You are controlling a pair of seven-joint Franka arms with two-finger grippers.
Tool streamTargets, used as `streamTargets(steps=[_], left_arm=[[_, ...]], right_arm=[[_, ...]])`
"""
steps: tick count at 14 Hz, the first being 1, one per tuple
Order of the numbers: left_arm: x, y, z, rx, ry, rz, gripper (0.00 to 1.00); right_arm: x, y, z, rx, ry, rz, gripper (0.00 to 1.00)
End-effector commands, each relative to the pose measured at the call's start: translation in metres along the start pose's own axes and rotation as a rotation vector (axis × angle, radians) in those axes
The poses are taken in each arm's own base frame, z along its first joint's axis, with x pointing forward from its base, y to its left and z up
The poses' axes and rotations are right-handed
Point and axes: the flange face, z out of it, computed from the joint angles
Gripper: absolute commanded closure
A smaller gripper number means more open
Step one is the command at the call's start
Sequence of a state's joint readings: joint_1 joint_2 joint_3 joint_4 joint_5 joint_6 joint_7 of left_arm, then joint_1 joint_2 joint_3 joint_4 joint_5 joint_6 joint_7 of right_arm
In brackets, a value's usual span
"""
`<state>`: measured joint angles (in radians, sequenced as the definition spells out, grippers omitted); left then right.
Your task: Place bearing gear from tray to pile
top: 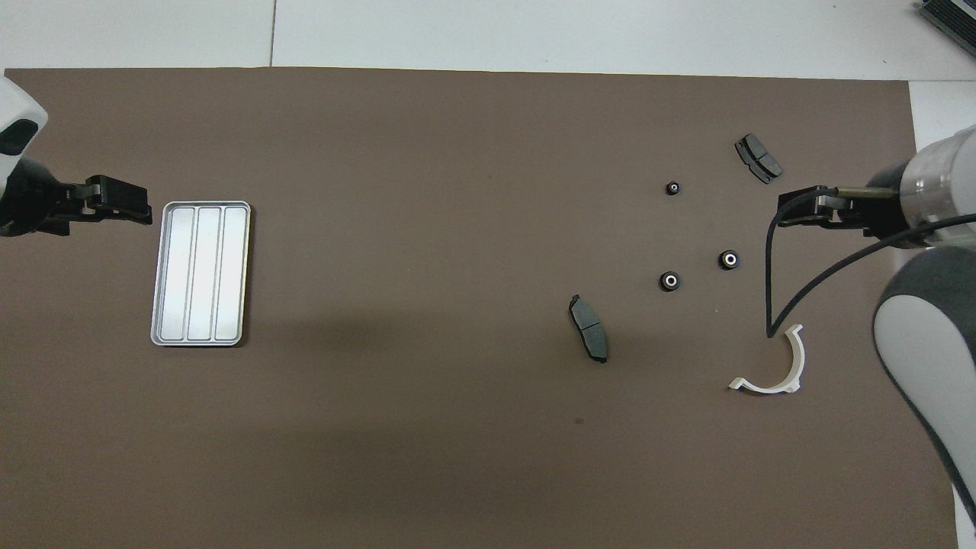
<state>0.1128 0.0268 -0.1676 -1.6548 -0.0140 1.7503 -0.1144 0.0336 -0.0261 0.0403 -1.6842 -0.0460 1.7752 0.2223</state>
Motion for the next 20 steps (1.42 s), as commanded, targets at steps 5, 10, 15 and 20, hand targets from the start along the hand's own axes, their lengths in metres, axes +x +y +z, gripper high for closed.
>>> streamTargets(steps=[5,10,15,20], left_arm=[[-0.007,0.000,-0.008,0.023,0.001,0.010,0.00],[-0.009,0.000,-0.015,0.022,0.013,0.005,0.00],[-0.009,-0.013,-0.014,0.024,0.009,-0.021,0.00],[-0.009,-0.013,-0.014,0.024,0.009,-0.021,0.00]], right_arm=[[0.000,0.029,-0.034,0.019,-0.086,0.014,0.00],[-0.008,0.026,-0.026,-0.004,-0.151,-0.022,0.00],[-0.011,0.026,-0.022,-0.001,-0.161,-0.023,0.00],[-0.012,0.025,-0.020,0.004,-0.166,-0.039,0.00]])
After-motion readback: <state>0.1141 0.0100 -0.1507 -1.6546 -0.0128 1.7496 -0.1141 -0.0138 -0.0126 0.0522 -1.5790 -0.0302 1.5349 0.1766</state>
